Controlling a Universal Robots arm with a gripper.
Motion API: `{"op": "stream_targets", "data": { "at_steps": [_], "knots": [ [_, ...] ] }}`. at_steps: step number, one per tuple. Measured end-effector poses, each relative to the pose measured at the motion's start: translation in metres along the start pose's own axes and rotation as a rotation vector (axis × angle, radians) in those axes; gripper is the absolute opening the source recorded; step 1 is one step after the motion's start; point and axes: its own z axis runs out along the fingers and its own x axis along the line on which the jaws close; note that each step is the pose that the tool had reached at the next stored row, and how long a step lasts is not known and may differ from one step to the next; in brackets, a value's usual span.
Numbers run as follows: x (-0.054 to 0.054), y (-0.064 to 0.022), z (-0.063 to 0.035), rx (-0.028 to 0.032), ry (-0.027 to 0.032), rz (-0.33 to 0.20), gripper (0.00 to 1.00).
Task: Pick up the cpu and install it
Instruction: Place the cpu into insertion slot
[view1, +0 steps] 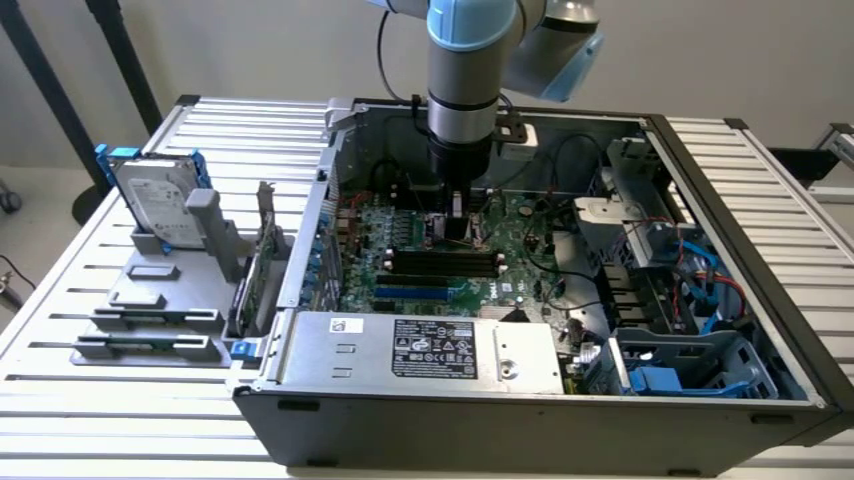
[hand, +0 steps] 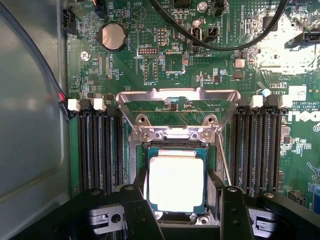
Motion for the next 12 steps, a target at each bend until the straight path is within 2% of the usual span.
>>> {"op": "stream_targets", "data": {
  "at_steps": [12],
  "knots": [
    [0.0001,0.0002,0.0006,-0.0001,0.0002,0.000,0.55]
  ]
}}
